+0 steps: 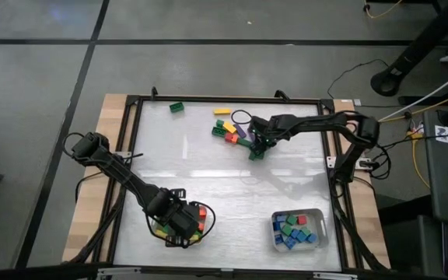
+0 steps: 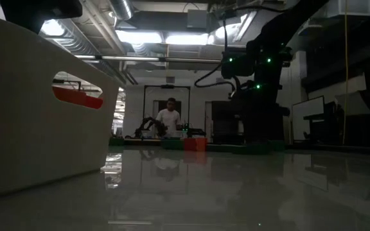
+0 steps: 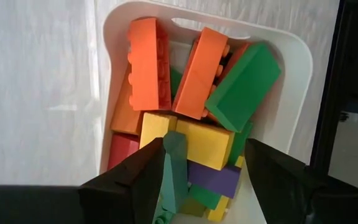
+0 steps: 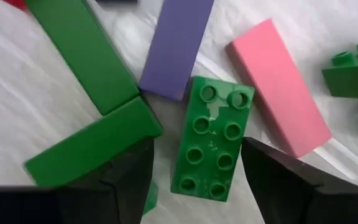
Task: Sort blocks by size
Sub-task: Put the rectangular green game piece into the white bin
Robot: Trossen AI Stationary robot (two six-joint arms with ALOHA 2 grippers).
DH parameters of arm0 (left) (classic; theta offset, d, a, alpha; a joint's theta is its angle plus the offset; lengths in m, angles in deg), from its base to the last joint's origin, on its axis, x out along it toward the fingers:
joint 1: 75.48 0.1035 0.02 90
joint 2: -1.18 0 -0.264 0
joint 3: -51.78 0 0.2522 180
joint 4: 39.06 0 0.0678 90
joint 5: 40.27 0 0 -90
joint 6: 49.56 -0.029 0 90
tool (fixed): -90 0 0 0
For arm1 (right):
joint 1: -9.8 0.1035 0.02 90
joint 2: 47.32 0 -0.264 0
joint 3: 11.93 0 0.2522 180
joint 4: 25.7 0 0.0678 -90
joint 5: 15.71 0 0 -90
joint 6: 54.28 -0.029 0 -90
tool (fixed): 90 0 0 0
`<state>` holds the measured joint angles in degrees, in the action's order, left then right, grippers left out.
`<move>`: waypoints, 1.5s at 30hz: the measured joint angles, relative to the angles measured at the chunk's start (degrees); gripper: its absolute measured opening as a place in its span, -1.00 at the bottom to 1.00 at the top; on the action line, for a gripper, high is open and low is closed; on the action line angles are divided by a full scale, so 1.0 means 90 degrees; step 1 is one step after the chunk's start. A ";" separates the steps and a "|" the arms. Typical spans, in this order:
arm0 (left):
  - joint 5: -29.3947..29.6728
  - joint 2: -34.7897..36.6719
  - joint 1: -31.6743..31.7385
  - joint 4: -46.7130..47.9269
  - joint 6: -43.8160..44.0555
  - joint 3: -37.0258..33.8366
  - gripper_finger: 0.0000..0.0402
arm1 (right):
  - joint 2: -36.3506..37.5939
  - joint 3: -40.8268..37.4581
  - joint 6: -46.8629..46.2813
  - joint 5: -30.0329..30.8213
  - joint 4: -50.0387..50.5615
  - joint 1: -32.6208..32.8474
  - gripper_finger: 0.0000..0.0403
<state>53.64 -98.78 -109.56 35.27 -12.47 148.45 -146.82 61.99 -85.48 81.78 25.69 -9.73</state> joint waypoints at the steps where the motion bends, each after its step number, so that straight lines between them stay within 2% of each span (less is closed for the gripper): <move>1: -0.0001 0.0000 0.0000 -0.0002 0.0002 0.0000 0.05 | -0.0060 0.0000 -0.0002 -0.0012 0.0012 0.0000 0.20; 9: 0.0001 0.0000 0.0000 -0.0017 -0.0001 0.0000 0.05 | -0.0294 0.0010 0.0188 -0.0139 -0.0015 0.0000 0.15; 16: 0.0058 0.0002 0.0000 0.0001 -0.0001 0.0000 0.05 | -0.0308 -0.0002 0.0359 -0.0311 -0.0034 0.0000 -0.31; 17: 0.0120 0.0002 0.0000 -0.0006 -0.0001 0.0000 0.05 | -0.0306 -0.0002 0.0372 -0.0342 -0.0033 0.0000 -0.33; 22: 0.1136 0.0002 0.0000 -0.0058 -0.0270 0.0000 0.05 | -0.0304 0.0068 0.0542 -0.0797 0.0010 0.0000 -0.33; 27: 0.2723 0.0007 0.0000 -0.0235 -0.1116 0.0000 0.05 | -0.0229 0.0319 0.0551 -0.2098 0.0001 0.0012 -0.28; 30: 0.3371 0.0010 0.0052 -0.0436 -0.1622 0.0000 0.05 | -0.0171 0.0519 0.0655 -0.2805 -0.0010 0.0098 -0.23; 37: 0.3537 0.0010 0.0527 -0.0995 -0.2264 0.0000 0.05 | -0.0117 0.0975 0.0812 -0.3370 -0.0245 0.0773 -0.30; 45: 0.3557 0.0010 0.1077 -0.1802 -0.3391 0.0000 0.05 | -0.0117 0.1039 0.0703 -0.3912 -0.1379 0.1733 -0.23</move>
<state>85.66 -98.70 -99.87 19.06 -42.99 148.45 -147.87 71.35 -79.16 46.57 13.28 5.87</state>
